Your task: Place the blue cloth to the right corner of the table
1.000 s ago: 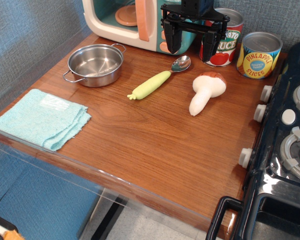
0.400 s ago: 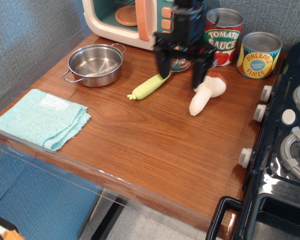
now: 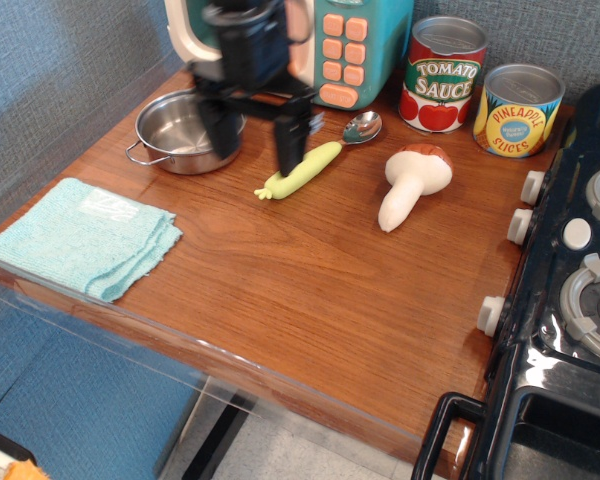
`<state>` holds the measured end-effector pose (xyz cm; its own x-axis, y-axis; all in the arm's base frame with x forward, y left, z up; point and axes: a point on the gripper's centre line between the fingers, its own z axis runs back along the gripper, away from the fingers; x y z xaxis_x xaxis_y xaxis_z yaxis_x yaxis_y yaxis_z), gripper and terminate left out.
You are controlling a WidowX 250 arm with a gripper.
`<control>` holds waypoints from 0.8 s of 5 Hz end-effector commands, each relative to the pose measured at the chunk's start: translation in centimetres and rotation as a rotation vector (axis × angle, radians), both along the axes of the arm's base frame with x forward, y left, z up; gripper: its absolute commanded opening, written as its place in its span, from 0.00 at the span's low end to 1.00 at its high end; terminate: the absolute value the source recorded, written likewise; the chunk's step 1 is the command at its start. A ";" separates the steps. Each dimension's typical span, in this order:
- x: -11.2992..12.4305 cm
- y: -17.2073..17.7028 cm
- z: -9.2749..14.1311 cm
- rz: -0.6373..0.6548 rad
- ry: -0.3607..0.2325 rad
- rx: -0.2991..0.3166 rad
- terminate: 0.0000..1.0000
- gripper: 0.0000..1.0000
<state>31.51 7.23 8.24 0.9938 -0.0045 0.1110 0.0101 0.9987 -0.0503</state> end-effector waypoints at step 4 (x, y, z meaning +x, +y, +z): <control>-6.0 10.8 -3.6 0.043 0.024 0.201 0.00 1.00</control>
